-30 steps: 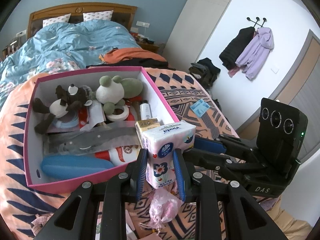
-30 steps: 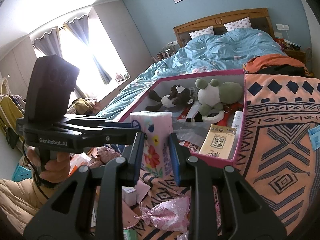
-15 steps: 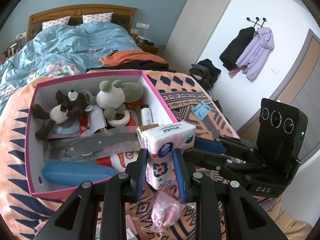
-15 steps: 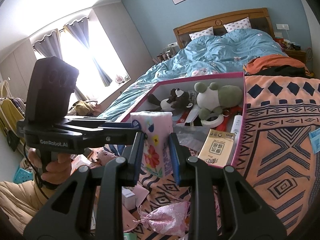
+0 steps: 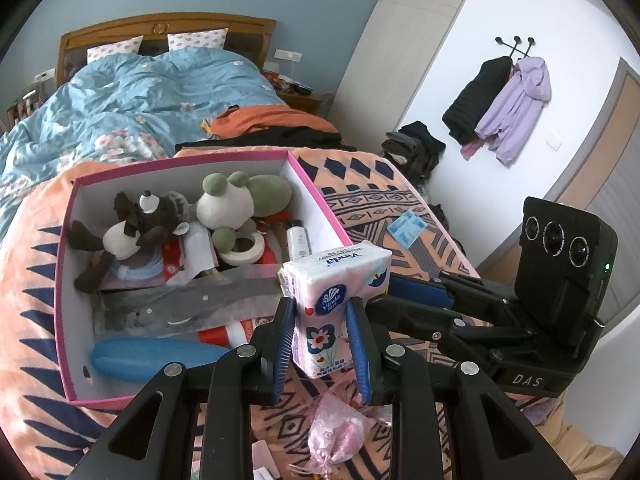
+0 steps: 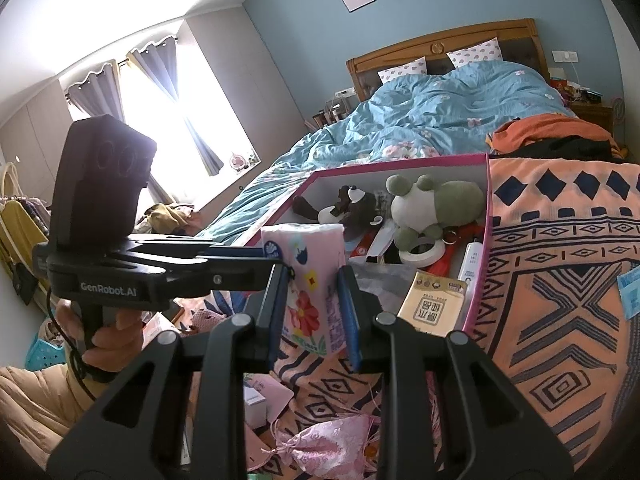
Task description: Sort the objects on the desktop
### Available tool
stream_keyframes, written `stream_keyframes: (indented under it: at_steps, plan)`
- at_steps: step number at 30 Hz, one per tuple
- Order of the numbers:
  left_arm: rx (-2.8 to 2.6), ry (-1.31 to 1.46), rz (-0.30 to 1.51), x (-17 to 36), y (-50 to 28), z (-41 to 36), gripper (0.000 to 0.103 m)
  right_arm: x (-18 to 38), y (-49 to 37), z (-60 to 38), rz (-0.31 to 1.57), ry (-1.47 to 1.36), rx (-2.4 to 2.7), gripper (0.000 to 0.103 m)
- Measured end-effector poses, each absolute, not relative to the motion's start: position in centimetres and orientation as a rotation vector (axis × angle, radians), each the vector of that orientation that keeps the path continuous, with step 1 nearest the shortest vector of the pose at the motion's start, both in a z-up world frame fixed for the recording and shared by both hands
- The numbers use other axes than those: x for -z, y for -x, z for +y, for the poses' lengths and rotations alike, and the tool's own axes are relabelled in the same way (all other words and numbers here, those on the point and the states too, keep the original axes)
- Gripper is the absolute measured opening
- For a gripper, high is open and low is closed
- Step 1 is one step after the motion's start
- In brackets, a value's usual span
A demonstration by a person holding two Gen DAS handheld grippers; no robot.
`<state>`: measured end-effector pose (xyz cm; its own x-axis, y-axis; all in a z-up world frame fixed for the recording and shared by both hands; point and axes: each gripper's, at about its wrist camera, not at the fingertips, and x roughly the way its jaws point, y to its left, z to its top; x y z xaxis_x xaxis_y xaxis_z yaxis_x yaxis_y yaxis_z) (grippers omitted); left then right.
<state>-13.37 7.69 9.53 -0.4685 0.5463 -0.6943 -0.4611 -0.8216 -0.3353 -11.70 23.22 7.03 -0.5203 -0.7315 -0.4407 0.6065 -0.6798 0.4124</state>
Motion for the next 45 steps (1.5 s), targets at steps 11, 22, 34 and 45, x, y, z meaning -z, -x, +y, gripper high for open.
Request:
stream_keyframes:
  at_steps: [11, 22, 34, 45]
  plan:
    - [-2.275, 1.136, -0.143, -9.4, 13.8, 7.8, 0.026, -7.0, 12.1, 23.2, -0.272, -0.770, 2.201, 0.029]
    - [-2.280, 1.144, -0.156, -9.2, 14.8, 7.6, 0.026, -6.8, 13.1, 23.1, -0.291, -0.777, 2.196, 0.029]
    - [-2.279, 1.178, -0.172, -8.4, 15.9, 7.4, 0.026, -5.9, 14.4, 22.9, -0.322, -0.808, 2.184, 0.029]
    - [-2.280, 1.218, -0.191, -7.4, 17.3, 7.2, 0.026, -5.0, 15.8, 22.8, -0.360, -0.840, 2.171, 0.029]
